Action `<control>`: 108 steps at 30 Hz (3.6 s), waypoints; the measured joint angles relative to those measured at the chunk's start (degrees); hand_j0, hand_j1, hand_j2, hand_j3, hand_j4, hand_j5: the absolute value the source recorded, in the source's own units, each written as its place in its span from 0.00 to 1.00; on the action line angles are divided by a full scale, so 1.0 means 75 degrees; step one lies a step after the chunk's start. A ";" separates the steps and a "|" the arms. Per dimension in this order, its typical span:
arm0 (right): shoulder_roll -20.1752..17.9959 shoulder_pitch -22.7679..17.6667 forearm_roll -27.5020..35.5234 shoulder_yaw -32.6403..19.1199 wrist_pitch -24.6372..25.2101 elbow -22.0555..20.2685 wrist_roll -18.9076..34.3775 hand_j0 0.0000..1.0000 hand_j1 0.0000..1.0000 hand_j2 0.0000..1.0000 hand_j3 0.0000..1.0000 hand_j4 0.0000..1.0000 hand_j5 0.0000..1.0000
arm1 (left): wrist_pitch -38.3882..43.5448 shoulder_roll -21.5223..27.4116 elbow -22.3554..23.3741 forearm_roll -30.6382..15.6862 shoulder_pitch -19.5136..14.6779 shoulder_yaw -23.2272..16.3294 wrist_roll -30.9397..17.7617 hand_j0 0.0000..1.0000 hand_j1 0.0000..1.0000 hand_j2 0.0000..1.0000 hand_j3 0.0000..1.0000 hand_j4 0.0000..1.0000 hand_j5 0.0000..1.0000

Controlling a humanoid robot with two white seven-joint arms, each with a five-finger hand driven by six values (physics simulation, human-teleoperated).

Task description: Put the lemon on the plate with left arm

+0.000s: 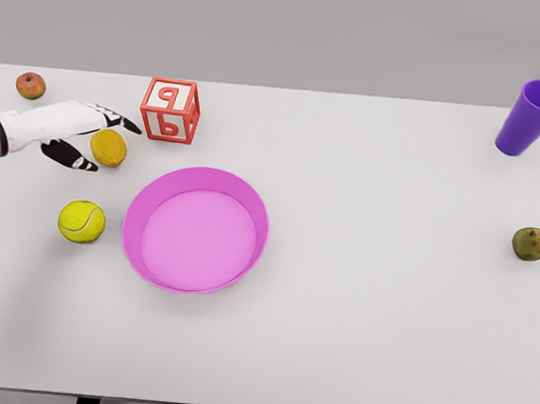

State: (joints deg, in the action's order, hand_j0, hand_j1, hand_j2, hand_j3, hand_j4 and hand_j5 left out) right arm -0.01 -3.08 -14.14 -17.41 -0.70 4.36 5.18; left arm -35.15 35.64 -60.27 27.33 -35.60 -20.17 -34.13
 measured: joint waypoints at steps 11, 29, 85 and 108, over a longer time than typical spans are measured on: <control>0.0000 0.0000 0.0000 0.0000 0.0000 -0.0001 0.0000 1.00 1.00 1.00 1.00 1.00 1.00 | 0.0000 -0.0027 0.0118 -0.0007 0.0000 0.0000 0.0000 0.85 0.85 0.85 0.85 0.85 0.85; 0.0000 0.0000 0.0000 0.0000 0.0000 -0.0001 0.0000 1.00 1.00 1.00 1.00 1.00 1.00 | 0.0001 -0.0063 0.0540 0.0036 -0.0152 0.0010 0.0000 0.85 0.85 0.85 0.85 0.85 0.85; 0.0000 0.0000 0.0000 0.0000 0.0000 0.0000 0.0000 1.00 1.00 1.00 1.00 1.00 1.00 | 0.0000 -0.0552 0.1013 0.1168 -0.0539 0.0030 0.0059 0.82 0.82 0.82 0.82 0.82 0.82; 0.0000 -0.0012 0.0000 0.0000 0.0000 -0.0001 0.0000 1.00 1.00 1.00 1.00 1.00 1.00 | 0.0000 -0.0561 0.1158 0.1184 -0.0539 0.0022 0.0081 0.79 0.79 0.79 0.79 0.79 0.79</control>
State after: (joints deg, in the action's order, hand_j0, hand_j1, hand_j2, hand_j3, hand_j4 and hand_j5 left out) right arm -0.01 -3.16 -14.14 -17.41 -0.70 4.35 5.18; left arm -35.15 31.43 -51.59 36.21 -39.64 -20.01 -33.52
